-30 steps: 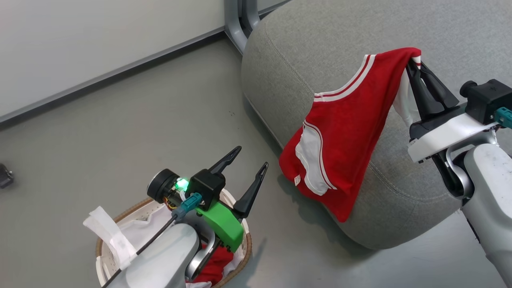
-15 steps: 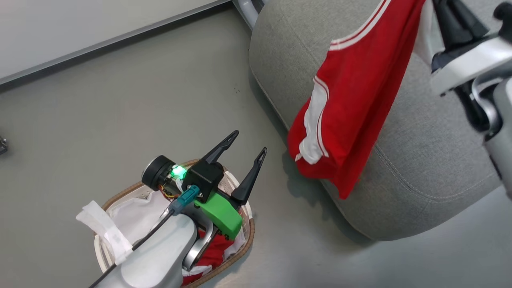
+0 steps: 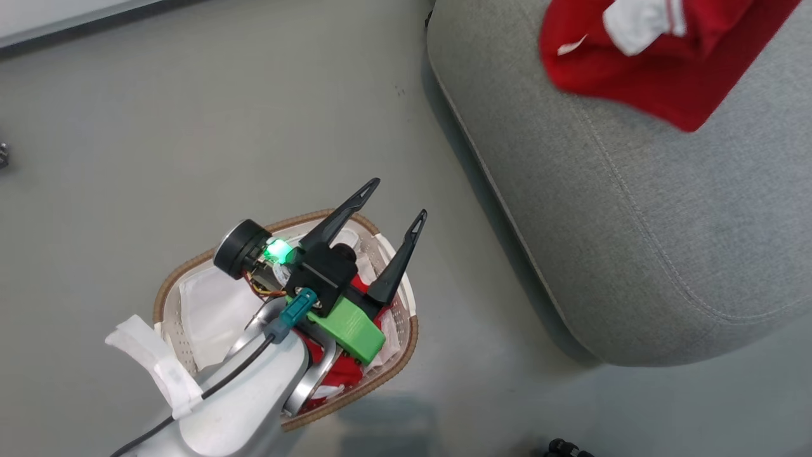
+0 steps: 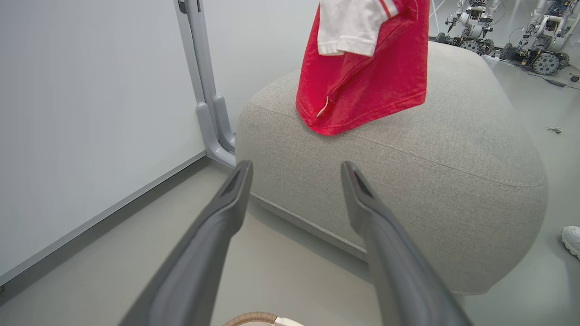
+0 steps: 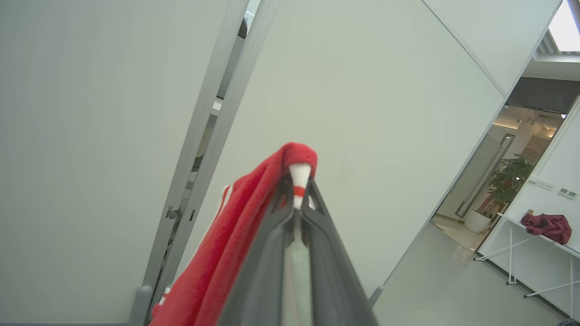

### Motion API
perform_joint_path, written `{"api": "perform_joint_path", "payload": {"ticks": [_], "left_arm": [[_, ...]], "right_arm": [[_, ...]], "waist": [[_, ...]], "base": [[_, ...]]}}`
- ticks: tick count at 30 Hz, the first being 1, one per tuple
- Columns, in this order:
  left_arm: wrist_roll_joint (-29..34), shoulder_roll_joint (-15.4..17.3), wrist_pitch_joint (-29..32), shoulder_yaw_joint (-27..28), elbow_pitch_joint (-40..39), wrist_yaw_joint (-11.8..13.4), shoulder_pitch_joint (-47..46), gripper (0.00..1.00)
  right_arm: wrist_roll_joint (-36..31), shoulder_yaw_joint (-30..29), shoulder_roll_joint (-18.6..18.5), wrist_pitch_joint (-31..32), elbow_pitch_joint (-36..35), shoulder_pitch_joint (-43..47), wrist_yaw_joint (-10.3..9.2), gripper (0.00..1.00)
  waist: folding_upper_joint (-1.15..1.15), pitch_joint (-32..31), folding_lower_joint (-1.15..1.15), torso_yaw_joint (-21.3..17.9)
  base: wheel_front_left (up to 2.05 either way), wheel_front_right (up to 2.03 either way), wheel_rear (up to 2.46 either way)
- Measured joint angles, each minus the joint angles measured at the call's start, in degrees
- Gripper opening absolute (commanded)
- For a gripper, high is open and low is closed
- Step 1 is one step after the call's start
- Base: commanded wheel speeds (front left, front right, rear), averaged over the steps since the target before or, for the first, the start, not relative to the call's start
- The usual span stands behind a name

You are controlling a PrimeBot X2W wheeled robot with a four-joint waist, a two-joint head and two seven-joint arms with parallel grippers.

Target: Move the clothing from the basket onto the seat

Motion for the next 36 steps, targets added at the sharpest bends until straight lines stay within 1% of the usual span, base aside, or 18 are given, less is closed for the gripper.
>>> {"api": "perform_joint_path", "payload": {"ticks": [5,7,11,13,18,22,27,32,34,35,36], "left_arm": [[1.2,0.0,0.7,-1.0,-1.1,-0.1,-1.2,1.00],[1.6,-0.2,0.8,-1.3,-1.4,-0.1,-1.8,1.00],[2.3,-0.4,1.0,-2.1,-1.7,-0.4,-3.2,1.00],[2.5,-0.5,1.0,-2.3,-1.7,-0.7,-4.0,1.00],[3.0,-1.2,1.2,-3.2,-1.5,-1.0,-4.8,1.00],[3.6,-1.1,1.7,-3.6,-2.2,-0.8,-5.7,1.00],[3.9,-0.5,2.1,-3.9,-2.3,-0.3,-5.8,1.00],[3.9,-0.3,2.2,-3.9,-2.6,0.1,-5.7,1.00],[3.8,-0.2,2.2,-3.9,-2.7,0.2,-5.7,1.00],[3.5,-0.2,2.2,-3.8,-2.8,0.3,-5.7,1.00],[3.4,-0.2,2.2,-3.8,-2.7,0.3,-5.7,1.00]], "right_arm": [[-1.9,-3.2,-3.5,2.5,1.6,-7.4,0.00,0.00],[-1.7,-5.0,-4.0,3.2,2.6,-9.2,-0.01,0.00],[-1.1,-8.0,-4.4,3.0,6.8,-8.8,-0.01,0.00],[-0.8,-9.4,-4.1,2.3,9.7,-6.7,-0.01,0.00],[-1.0,-13.5,0.1,-1.7,17.5,2.4,-0.01,0.00],[-2.1,-15.5,3.0,-5.0,22.5,6.9,-0.01,0.00],[-3.6,-16.6,7.5,-8.0,27.7,10.2,0.00,0.00],[-4.2,-16.8,10.0,-10.5,31.2,12.0,0.00,0.00],[-4.0,-17.3,10.1,-11.3,32.2,12.2,-0.01,0.38],[-3.9,-17.4,10.1,-11.7,32.5,12.3,-0.01,0.95],[-3.8,-17.3,10.2,-12.0,32.5,12.5,-0.01,1.00]], "waist": [[0.00,3.2,0.00,1.9],[0.00,4.4,0.00,2.8],[0.00,7.1,0.00,4.6],[0.00,8.3,0.00,5.5],[0.00,11.2,0.00,8.2],[0.00,13.5,0.00,9.7],[0.00,15.7,0.00,11.0],[0.00,16.4,0.00,11.3],[0.00,16.2,0.00,11.0],[0.00,16.1,0.00,10.8],[0.00,15.9,0.00,10.6]], "base": [[0.00,0.00,0.00],[0.00,0.00,0.00],[0.00,0.00,0.00],[0.00,0.00,0.00],[0.00,0.00,0.00],[0.00,0.00,0.00],[0.00,0.00,0.00],[0.00,0.00,0.00],[0.00,0.00,0.00],[0.00,0.00,0.00],[0.00,0.00,0.00]]}}
